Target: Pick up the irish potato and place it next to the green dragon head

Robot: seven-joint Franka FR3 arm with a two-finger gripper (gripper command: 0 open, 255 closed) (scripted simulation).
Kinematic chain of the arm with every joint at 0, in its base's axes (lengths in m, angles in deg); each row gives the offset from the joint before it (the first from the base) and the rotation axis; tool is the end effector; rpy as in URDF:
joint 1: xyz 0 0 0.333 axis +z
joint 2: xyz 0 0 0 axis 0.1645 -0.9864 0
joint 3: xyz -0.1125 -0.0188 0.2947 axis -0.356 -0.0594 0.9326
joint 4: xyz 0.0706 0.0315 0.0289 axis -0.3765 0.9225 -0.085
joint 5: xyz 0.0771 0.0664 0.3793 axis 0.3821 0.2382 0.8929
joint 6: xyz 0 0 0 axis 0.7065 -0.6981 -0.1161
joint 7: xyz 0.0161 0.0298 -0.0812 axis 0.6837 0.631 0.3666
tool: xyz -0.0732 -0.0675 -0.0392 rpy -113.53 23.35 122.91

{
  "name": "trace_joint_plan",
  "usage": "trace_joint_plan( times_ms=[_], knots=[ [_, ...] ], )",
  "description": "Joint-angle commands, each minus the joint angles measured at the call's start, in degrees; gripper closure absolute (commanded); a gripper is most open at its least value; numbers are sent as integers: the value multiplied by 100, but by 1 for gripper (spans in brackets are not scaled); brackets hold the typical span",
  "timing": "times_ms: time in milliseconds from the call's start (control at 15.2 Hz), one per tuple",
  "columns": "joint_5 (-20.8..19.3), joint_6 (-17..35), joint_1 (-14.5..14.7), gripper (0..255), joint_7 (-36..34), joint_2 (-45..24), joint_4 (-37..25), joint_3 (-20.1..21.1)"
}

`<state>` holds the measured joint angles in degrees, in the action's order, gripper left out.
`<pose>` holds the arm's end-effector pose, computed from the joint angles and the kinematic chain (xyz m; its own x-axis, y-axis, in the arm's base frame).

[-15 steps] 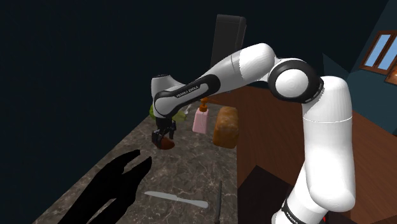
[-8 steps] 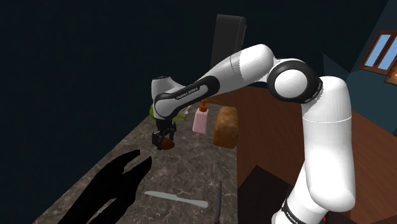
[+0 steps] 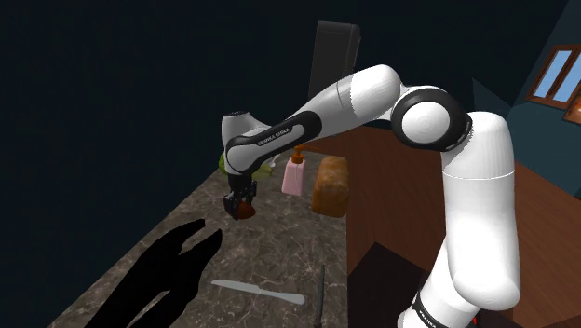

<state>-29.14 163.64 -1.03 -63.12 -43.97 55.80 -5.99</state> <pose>0.6161 0.1683 0.3247 0.9761 0.2057 -0.0709 0.2064 -0.9785 0.0025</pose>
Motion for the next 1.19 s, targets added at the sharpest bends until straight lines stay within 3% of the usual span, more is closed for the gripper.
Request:
trace_joint_plan(
  times_ms=[0,1122],
  knots=[
    [1,0,2,255,0,-2,0,2],
    [81,-983,-17,255,51,457,-529,34]
  ],
)
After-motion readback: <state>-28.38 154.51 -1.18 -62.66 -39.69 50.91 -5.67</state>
